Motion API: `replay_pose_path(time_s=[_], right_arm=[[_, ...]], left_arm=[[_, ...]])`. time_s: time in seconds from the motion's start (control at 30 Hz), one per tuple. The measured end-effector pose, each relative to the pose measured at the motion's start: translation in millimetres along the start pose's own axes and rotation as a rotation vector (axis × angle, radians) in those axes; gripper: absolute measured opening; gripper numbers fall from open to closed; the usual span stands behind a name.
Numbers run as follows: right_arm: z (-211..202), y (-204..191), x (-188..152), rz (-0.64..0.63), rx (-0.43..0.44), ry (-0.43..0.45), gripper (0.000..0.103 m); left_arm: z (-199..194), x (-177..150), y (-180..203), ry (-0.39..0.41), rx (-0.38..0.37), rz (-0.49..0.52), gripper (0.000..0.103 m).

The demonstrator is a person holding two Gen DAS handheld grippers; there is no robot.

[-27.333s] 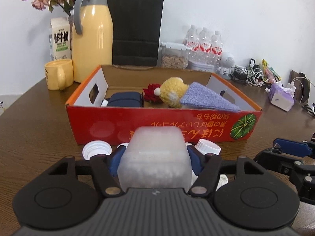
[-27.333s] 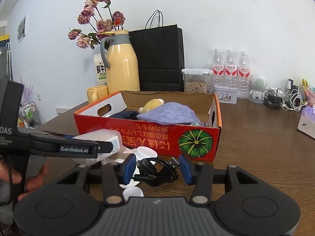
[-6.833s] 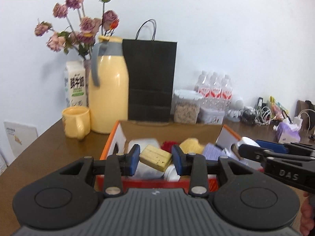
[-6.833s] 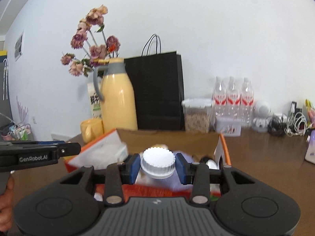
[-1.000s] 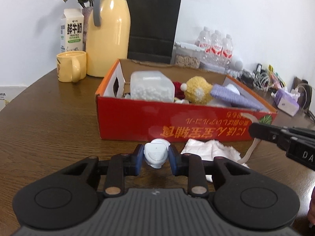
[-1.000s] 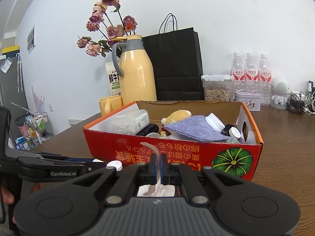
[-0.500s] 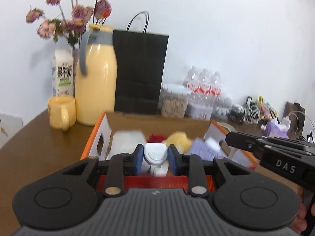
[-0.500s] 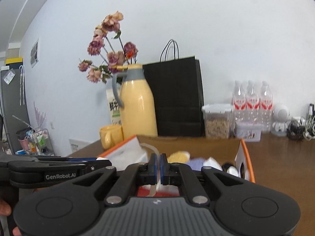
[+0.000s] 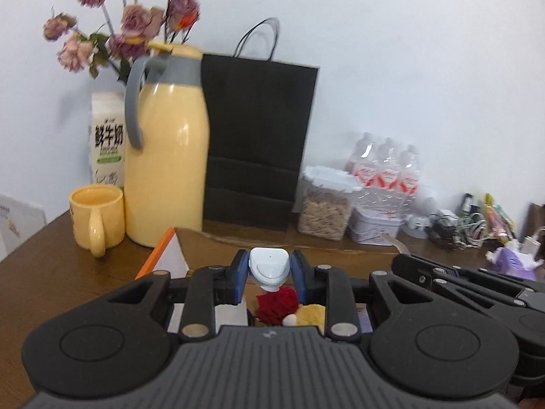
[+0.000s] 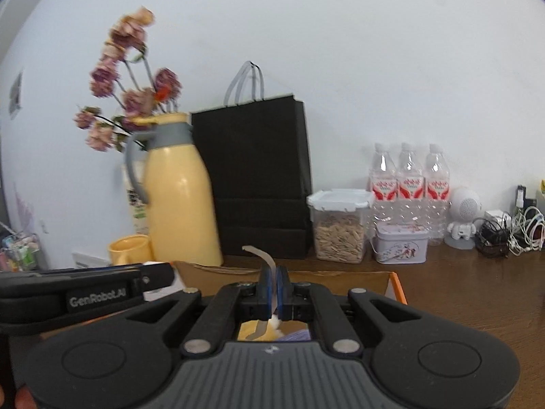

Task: Organize objects
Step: 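Carry the small white cap and tissue strand over the box and release them, then withdraw both grippers from the box back toward the tissue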

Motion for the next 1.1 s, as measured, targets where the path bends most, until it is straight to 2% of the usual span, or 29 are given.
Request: replay_pose_path(time_s=[0.13,0.3,0.33,0.37,0.4,0.43,0.47,0.5,0.53,0.57,0.67,1.1], right_arm=[[21.4,8.9,-15.6,0.005,-0.031,-0.047,0.002],[24.1,17.7,-24.9,0.022,-0.042,-0.076,0.004],[23.3,18.9,-26.1,0.026,-0.041,-0.082,0.008],[21.9,20.4,-27.5,0.034,-0.044,-0.085,0.011],[20.2,22.1,-28.1,0.04,-0.047,-0.086,0.015],[18.5,23.4,-29.3,0.046,-0.047,-0.09,0.032],[16.6,24.7,-30.2,0.053,-0.052,-0.093,0.056],[14.4,25.3,-29.7,0.055,-0.057,-0.088,0.066],[12.0,25.7,-29.6,0.053,-0.064,-0.081,0.081],[9.6,25.4,-29.5,0.047,-0.068,-0.074,0.089],[6.4,24.8,-29.2,0.045,-0.067,-0.067,0.102],[-5.9,21.2,-25.3,0.026,-0.067,-0.049,0.103]], left_arm=[[15.9,-8.4,-1.2,-0.034,0.025,0.025,0.028],[18.9,-12.5,-7.0,-0.036,0.05,0.037,0.028],[16.9,-12.0,-8.8,-0.024,0.061,0.04,0.034],[14.1,-11.4,-10.6,-0.01,0.073,0.045,0.047],[10.9,-10.5,-11.7,0.006,0.083,0.047,0.053],[6.9,-9.0,-13.7,0.027,0.094,0.045,0.068],[3.7,-7.6,-15.1,0.041,0.104,0.042,0.084],[0.9,-5.6,-17.0,0.054,0.113,0.037,0.092],[-2.1,-3.7,-18.7,0.071,0.123,0.028,0.103],[-5.1,-1.8,-19.8,0.088,0.131,0.021,0.103],[-8.7,1.0,-21.9,0.095,0.147,0.012,0.103],[-17.3,0.2,-18.4,0.104,0.134,0.032,0.103]])
Point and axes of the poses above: each gripper's, at about its wrist camera, not at the fingertips, and z roughly the way its jaws point, y to its right, x to its top, the point moved 5 cm from there along z, roughly the way its jaws point, and after that the axes turned 5 degrees about x, right-handed, at the moved point
